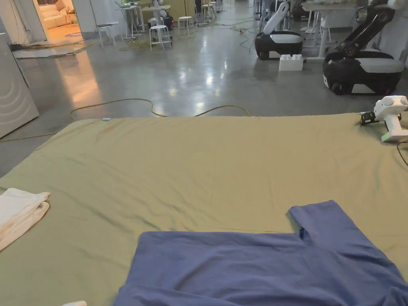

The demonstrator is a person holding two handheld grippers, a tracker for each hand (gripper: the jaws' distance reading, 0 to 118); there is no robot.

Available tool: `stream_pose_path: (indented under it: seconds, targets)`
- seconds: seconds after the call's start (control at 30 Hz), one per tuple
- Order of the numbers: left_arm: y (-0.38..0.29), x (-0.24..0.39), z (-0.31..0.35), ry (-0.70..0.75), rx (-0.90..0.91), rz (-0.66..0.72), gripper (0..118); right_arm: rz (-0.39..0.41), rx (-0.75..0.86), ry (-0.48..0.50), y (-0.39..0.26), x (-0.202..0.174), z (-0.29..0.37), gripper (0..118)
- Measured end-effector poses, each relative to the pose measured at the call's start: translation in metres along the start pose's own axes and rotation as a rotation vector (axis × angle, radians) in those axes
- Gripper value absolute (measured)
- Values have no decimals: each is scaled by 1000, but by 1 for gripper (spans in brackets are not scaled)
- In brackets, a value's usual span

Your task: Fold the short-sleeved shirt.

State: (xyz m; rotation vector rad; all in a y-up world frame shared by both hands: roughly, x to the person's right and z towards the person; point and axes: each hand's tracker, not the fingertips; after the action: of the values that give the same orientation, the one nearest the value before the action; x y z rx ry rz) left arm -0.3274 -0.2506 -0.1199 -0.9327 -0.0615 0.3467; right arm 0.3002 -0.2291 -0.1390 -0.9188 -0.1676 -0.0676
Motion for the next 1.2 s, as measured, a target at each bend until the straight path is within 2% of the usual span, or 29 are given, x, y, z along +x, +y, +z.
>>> stream_pose_path:
  seconds: [0.03, 0.07, 0.1, 0.23, 0.3, 0.37, 0.5, 0.6, 0.67, 0.7, 0.73, 0.77, 0.8, 0.83, 0.87, 0.9, 0.93, 1.0, 1.2]
  targets:
    - [-2, -2, 0, -5, 9, 14, 89, -10, -11, -8, 0, 3, -5, 85]
    - [-1, -2, 2, -11, 11, 28, 108, -15, -16, 0, -1, 5, -4, 94]
    - [-1, -2, 7, -14, 21, 41, 112, -19, -2, 24, -1, 6, 3, 93]
    - [14, 18, 60, -37, 354, -4, 112, -39, 166, 114, 11, 2, 46, 93]
    - [21, 38, 98, -82, 550, -74, 111, -67, 288, 208, 19, -4, 77, 93]
    - [30, 66, 139, -84, 692, -144, 111, -49, 403, 298, 25, -14, 112, 93]
    - [28, 112, 193, 10, 842, -294, 111, 31, 622, 299, 33, -41, 173, 93]
    - [17, 138, 214, 101, 924, -343, 111, 28, 720, 325, 35, -56, 203, 92]
    - [10, 151, 225, 139, 953, -367, 110, 28, 765, 377, 36, -62, 219, 84]
    - [8, 156, 229, 166, 961, -361, 110, 38, 773, 387, 37, -65, 223, 73]
    - [8, 157, 231, 175, 956, -371, 108, 49, 786, 386, 36, -68, 229, 49]
    - [7, 160, 234, 166, 940, -378, 106, 59, 798, 369, 36, -72, 233, 21]
    - [5, 162, 236, 165, 937, -381, 98, 69, 809, 349, 35, -76, 236, 2]
    - [1, 164, 238, 158, 940, -382, 71, 71, 834, 330, 33, -79, 237, 1]
    - [1, 162, 238, 139, 932, -384, 26, 95, 828, 342, 33, -80, 238, 0]
    - [1, 163, 238, 133, 923, -377, 0, 105, 828, 328, 32, -83, 240, 0]
    - [-2, 163, 235, 139, 955, -355, 0, 116, 834, 296, 31, -87, 241, 0]
    - [2, 160, 235, 70, 906, -357, 0, 155, 839, 292, 30, -90, 240, 0]
    - [9, 163, 232, 99, 901, -387, 0, 175, 851, 303, 34, -98, 240, 0]
